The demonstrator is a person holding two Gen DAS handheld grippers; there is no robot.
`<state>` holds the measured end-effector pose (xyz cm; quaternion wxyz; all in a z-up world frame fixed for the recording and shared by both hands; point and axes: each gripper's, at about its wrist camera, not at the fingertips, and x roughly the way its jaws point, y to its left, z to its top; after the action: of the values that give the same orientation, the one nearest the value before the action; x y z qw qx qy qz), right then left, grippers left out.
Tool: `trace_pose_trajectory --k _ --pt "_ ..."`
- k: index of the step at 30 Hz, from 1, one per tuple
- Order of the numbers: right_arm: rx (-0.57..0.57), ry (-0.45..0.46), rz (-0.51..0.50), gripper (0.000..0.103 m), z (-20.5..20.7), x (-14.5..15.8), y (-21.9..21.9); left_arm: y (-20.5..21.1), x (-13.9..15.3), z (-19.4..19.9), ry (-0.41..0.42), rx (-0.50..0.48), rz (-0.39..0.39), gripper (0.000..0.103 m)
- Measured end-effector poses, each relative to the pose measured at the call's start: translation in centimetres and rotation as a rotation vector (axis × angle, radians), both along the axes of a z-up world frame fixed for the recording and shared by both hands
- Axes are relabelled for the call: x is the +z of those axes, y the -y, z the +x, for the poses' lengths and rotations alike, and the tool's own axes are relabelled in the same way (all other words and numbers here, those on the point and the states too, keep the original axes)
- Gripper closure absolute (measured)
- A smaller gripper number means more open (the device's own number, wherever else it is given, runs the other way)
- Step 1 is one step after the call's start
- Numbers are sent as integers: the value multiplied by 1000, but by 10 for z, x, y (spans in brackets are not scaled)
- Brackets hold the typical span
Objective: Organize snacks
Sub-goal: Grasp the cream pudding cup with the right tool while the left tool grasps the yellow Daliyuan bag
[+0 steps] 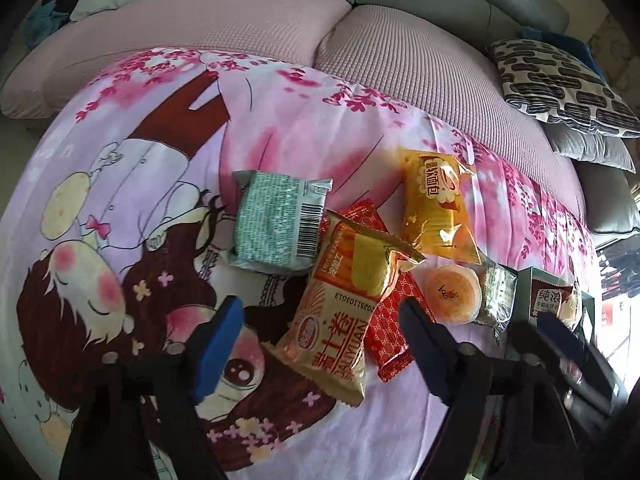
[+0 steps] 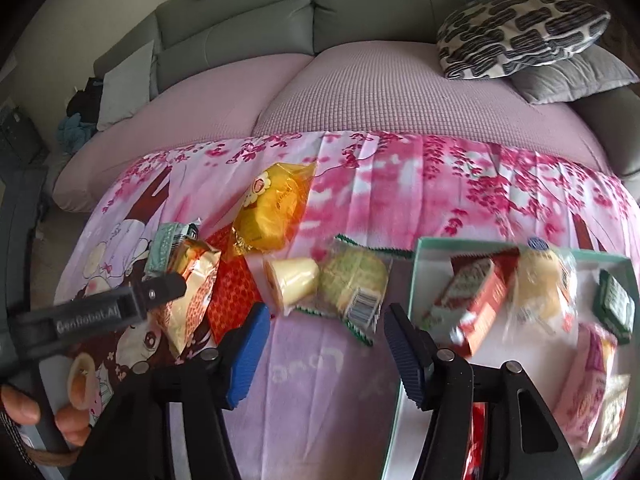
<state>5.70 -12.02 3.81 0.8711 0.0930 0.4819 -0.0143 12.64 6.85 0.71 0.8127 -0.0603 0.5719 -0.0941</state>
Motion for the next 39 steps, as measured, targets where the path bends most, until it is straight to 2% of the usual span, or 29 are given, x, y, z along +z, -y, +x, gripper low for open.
trace_pose_trajectory --k 3,8,19,21,26,31,39 --pt "20 -35 11 41 23 -2 8 3 -3 2 1 -7 -9 36" --pt "38 -87 -8 41 57 -9 18 8 -6 4 -5 -26 -19 56" --pt "92 -175 3 41 86 -46 6 10 -5 3 -9 -33 -5 57" --pt "88 -181 44 41 84 -47 10 10 -5 3 -11 -33 -7 57" --pt "86 -197 110 41 75 -45 11 10 -5 3 -17 -32 -8 57" --pt "80 -206 120 41 68 -43 14 9 -4 3 -23 -31 -9 60" --pt "108 -162 116 41 61 -22 9 10 -1 1 -27 -30 -19 65"
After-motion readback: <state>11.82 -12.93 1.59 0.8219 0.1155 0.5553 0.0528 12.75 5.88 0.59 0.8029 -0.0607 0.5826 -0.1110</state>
